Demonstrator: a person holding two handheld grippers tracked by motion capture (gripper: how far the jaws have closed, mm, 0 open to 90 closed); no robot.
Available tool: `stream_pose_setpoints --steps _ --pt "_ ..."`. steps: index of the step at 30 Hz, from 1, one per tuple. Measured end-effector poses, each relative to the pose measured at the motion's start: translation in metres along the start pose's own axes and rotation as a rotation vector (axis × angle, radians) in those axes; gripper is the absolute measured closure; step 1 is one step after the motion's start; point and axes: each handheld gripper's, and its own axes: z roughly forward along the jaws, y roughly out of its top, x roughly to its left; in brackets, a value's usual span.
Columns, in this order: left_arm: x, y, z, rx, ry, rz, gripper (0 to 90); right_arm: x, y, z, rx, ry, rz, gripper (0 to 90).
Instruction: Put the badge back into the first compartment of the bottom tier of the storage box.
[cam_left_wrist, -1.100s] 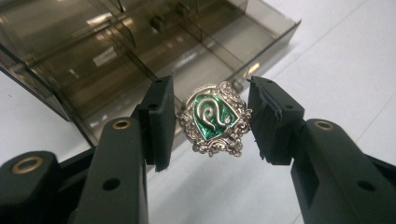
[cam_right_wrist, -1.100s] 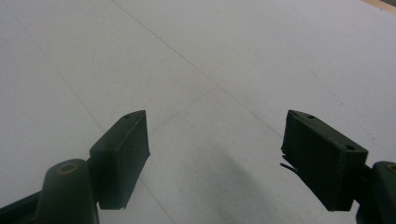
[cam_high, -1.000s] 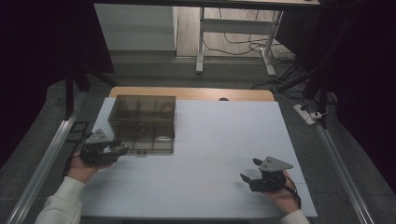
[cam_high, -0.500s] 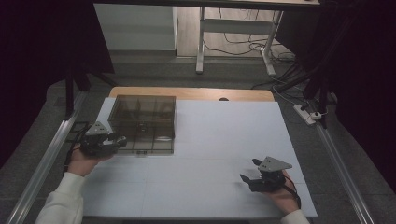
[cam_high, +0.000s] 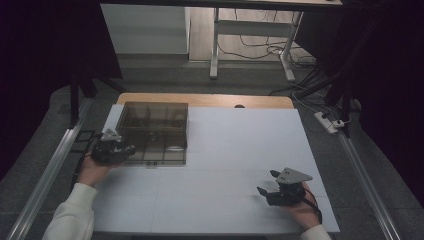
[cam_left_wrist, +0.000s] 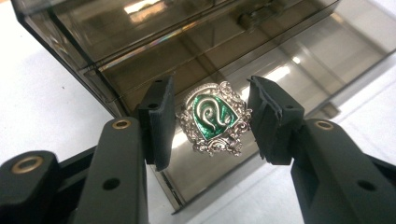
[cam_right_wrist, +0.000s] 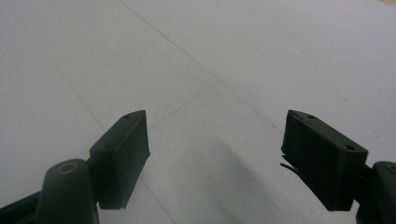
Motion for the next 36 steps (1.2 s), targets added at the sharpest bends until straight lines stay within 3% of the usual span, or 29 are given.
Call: stream_pose_setpoints --steps 9,25,36 --pt "0.0011 -0.0005 0.0111 0.021 0.006 0.001 52.0 0.0002 -0.0001 0.0005 0.004 -0.004 -0.001 22.7" --pt "-0.0007 0.0006 0.0082 -0.018 -0.008 0.001 52.3 0.0006 -0.0004 0.0005 0.005 -0.002 -0.002 22.6" --pt "-0.0027 0.0008 0.0064 -0.022 -0.032 0.009 39.5 0.0003 -0.0006 0.0002 0.003 -0.001 -0.005 22.7"
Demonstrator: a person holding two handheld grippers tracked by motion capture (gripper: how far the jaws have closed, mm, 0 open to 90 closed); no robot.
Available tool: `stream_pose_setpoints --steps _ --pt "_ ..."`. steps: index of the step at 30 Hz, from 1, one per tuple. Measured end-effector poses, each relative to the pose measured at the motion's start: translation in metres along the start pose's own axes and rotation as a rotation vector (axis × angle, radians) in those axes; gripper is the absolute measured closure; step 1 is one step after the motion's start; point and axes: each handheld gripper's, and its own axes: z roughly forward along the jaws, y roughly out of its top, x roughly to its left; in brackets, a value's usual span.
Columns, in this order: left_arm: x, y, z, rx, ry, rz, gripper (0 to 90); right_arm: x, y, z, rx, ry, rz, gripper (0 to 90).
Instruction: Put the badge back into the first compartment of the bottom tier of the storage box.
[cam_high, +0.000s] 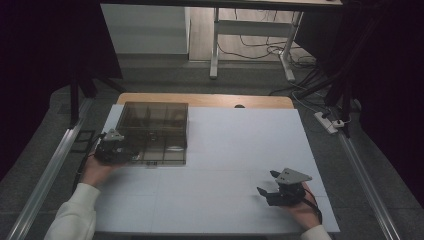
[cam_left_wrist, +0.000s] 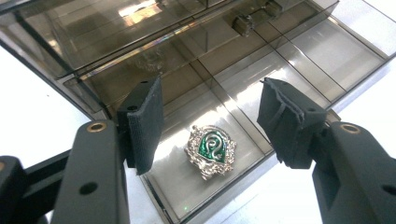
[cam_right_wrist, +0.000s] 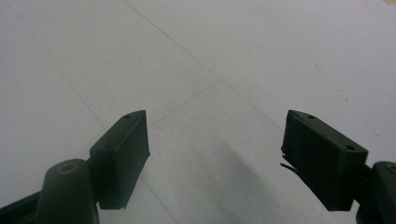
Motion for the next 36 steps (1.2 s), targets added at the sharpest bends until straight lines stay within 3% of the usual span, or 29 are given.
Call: stream_pose_setpoints --steps 11,22,29,36 --pt "-0.006 -0.005 -0.007 -0.031 -0.021 0.001 39.0 0.0 0.0 -0.001 -0.007 0.003 -0.001 22.7" --pt "-0.017 -0.01 -0.018 -0.074 -0.031 0.051 38.9 0.0 0.001 -0.002 -0.02 0.007 0.005 22.7" --pt "-0.022 -0.012 -0.023 -0.102 -0.057 0.057 38.9 0.0 0.001 -0.002 -0.018 0.006 0.004 22.7" --pt "-0.028 -0.016 -0.03 -0.15 -0.111 0.038 38.3 0.0 0.001 -0.001 -0.015 0.008 0.004 22.7"
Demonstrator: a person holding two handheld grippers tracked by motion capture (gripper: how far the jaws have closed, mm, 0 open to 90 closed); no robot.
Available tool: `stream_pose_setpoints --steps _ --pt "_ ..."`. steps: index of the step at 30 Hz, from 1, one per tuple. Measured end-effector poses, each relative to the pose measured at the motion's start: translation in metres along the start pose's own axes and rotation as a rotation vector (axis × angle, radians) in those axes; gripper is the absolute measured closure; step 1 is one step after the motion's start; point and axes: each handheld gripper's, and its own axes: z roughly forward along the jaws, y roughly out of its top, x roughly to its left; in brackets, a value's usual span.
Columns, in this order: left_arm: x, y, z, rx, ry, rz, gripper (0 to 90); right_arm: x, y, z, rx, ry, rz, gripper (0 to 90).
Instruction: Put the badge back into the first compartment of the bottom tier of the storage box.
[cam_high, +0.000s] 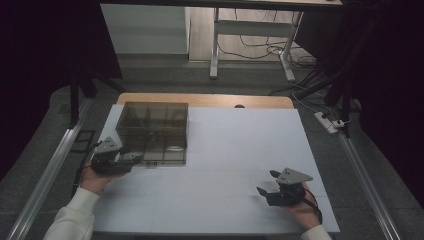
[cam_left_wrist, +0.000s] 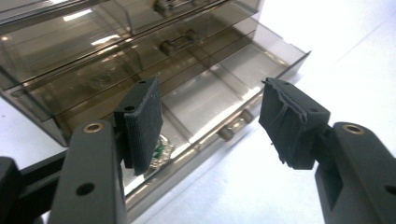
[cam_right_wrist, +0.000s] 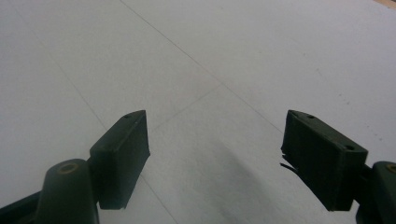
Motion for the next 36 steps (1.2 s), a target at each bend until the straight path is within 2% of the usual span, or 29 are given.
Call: stream_pose_setpoints --steps 12,19,32,36 --pt "-0.013 -0.003 -0.004 -0.016 -0.041 0.04 38.2 0.0 0.0 0.0 0.001 0.0 -0.002 22.7" --pt "-0.022 -0.005 0.003 -0.005 -0.077 0.052 38.3 0.001 0.0 0.0 0.005 0.001 -0.009 22.7" --pt "-0.034 -0.017 0.006 0.022 -0.07 0.093 38.0 0.002 -0.001 0.0 0.01 0.0 -0.012 22.8" --pt "-0.034 -0.019 0.004 0.02 -0.065 0.089 38.0 0.002 -0.001 0.0 0.011 0.0 -0.011 22.8"
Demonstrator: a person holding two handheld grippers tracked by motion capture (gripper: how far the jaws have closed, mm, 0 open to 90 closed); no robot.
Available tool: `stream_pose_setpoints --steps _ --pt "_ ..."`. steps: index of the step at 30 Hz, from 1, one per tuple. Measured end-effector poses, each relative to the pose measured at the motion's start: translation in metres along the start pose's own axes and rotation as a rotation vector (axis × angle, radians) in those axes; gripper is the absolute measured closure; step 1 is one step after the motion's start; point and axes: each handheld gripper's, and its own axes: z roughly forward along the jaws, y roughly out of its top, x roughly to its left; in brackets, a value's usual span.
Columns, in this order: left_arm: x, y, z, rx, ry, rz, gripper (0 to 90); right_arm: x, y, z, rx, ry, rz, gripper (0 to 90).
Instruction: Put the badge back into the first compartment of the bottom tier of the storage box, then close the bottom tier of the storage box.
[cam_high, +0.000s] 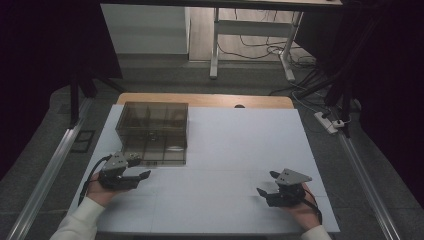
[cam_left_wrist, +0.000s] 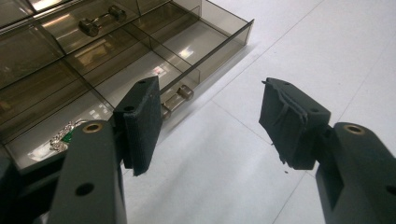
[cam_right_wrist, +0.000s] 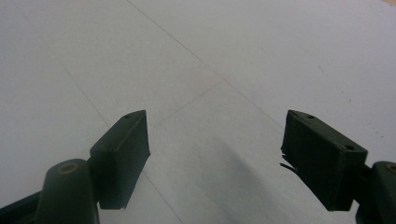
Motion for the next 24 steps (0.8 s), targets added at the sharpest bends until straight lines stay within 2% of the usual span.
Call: stream_pose_setpoints --steps 5,13,24 --pt "0.001 -0.003 0.001 0.012 0.005 -0.003 37.3 0.0 0.0 0.0 -0.001 -0.005 0.003 22.9" --pt "-0.002 -0.006 0.004 0.052 0.04 0.018 37.3 0.0 0.0 -0.001 -0.004 -0.003 0.005 22.9" --pt "0.0 -0.012 0.006 0.078 0.073 0.005 40.1 -0.001 0.0 -0.001 -0.002 -0.002 0.006 22.9"
